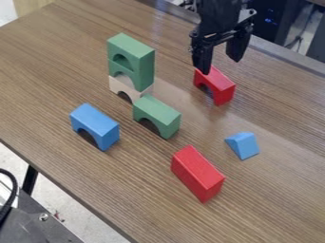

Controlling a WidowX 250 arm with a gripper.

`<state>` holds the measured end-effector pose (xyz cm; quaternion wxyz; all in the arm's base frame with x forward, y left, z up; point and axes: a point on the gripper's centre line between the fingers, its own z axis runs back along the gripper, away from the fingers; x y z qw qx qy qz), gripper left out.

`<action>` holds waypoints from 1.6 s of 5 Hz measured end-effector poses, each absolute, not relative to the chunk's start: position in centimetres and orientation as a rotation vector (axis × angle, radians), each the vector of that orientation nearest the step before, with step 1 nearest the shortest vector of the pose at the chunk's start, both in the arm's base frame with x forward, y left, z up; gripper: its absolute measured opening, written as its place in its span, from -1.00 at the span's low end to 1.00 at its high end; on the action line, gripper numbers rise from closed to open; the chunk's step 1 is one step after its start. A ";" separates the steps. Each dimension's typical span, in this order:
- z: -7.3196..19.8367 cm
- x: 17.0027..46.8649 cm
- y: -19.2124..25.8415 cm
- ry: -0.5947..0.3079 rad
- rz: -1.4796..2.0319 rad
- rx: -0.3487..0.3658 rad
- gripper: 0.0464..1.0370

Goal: Place the red arch on top of the tower

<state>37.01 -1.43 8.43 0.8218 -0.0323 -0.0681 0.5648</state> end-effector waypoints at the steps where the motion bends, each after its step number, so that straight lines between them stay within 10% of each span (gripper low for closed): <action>1: 8.0 37.6 -1.4 -0.137 1.224 -0.061 0.92; 7: 2.6 38.5 -2.1 -0.031 1.222 0.067 0.84; 8: 2.8 39.6 -2.4 -0.033 1.236 0.043 0.27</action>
